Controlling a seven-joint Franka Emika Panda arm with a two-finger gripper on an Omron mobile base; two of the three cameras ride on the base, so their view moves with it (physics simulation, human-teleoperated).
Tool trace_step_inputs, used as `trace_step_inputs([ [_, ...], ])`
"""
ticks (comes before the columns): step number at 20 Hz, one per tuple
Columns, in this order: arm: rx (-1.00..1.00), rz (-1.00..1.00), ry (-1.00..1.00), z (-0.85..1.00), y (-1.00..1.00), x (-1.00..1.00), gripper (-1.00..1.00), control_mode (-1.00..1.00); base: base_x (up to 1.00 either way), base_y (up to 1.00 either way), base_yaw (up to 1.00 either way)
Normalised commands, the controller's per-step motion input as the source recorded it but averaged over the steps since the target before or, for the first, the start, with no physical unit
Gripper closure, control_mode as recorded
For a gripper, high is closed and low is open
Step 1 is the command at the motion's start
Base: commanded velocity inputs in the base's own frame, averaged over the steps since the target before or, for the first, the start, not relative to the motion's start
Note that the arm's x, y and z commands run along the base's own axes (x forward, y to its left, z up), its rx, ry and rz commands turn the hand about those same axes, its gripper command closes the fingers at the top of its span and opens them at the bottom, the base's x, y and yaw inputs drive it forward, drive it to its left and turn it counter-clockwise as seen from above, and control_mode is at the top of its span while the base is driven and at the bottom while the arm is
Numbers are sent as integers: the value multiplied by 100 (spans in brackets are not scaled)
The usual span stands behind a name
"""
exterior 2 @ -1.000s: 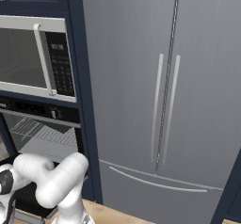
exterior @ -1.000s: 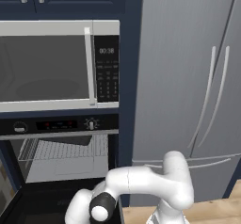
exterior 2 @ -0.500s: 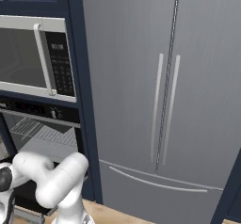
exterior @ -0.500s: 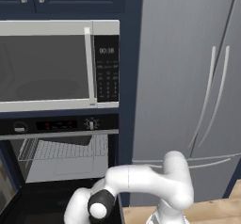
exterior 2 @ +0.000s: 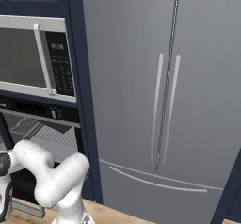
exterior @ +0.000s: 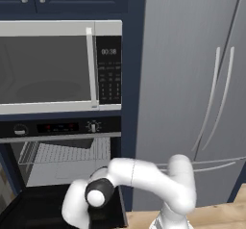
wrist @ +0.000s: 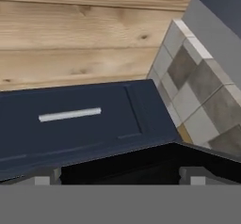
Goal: Take the baked cake out of the oven and place it on the plate for cooling. Then close the oven door.
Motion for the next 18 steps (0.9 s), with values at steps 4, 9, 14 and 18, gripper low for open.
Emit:
trace_step_inputs([
  [4, -3, 0, 19, 71, -5, 41, -100, -100, 0, 0, 0],
  [9, -5, 0, 15, 61, -7, 52, -100, -100, 0, 0, 0],
  [14, -4, -1, 5, 54, -6, 61, -100, -100, 0, 0, 0],
  [18, -5, -2, 2, 46, -5, 65, -100, -100, 0, 0, 0],
])
